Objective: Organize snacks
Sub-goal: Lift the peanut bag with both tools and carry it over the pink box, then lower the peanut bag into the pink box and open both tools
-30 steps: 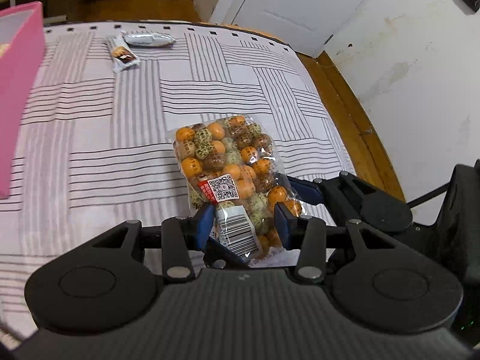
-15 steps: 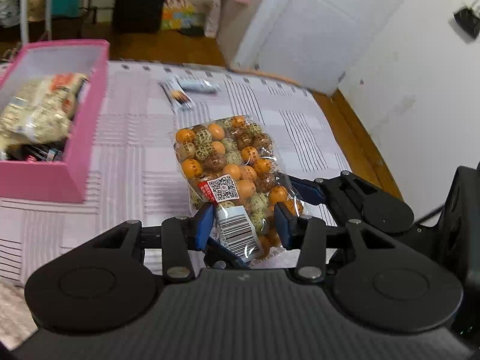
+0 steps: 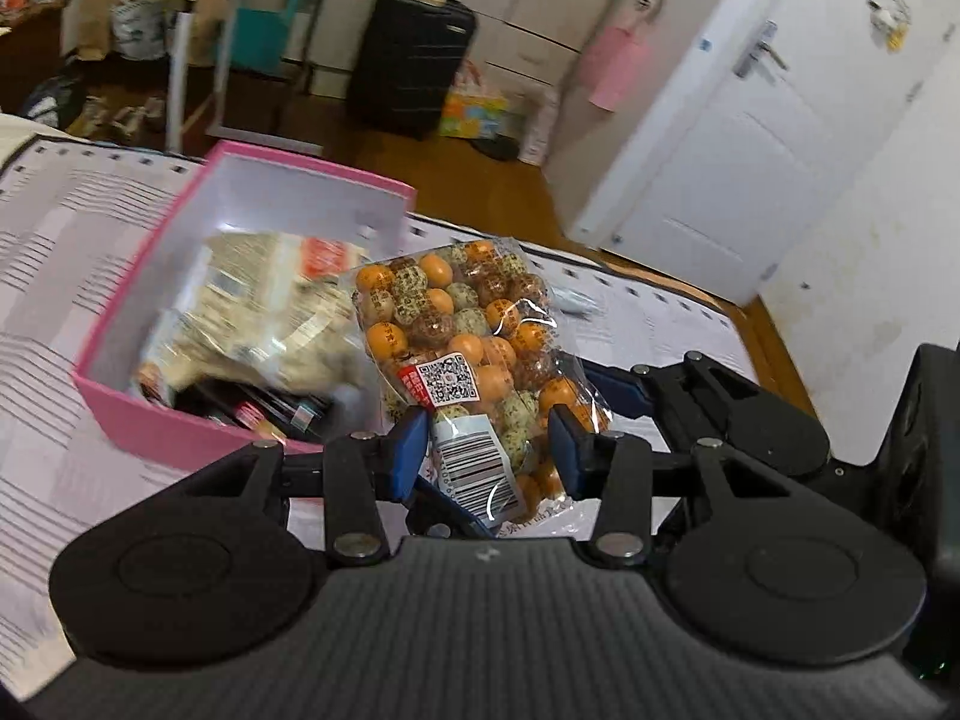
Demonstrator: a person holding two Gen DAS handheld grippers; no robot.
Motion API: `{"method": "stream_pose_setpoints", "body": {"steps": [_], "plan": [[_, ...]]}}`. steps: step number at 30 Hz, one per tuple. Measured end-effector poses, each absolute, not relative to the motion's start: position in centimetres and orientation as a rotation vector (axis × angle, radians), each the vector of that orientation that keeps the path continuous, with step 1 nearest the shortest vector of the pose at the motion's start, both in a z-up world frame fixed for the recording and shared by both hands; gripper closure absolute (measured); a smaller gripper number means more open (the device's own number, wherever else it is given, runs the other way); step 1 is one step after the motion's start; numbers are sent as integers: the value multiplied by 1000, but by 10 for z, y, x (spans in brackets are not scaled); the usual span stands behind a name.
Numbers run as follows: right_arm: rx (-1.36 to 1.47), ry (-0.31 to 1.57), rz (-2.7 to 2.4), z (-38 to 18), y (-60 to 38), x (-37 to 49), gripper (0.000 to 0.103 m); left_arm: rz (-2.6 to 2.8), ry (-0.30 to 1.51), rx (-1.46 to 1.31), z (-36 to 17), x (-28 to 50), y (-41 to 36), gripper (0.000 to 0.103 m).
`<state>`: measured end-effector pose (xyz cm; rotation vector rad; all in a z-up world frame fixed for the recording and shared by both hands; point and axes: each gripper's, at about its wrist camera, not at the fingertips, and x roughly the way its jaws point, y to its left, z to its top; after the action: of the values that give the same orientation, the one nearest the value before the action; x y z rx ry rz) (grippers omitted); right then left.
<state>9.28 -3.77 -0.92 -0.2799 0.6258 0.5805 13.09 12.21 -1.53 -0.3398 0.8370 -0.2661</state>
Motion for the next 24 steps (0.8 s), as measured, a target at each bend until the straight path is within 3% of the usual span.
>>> {"method": "stream_pose_setpoints", "body": {"steps": [13,24], "plan": [[-125,678,568,-67,19,182,13,-172,926,-305,-62,241,182,61],[-91,780,599,-81,11,195,12,-102,959,-205,-85,248,181,60]]}}
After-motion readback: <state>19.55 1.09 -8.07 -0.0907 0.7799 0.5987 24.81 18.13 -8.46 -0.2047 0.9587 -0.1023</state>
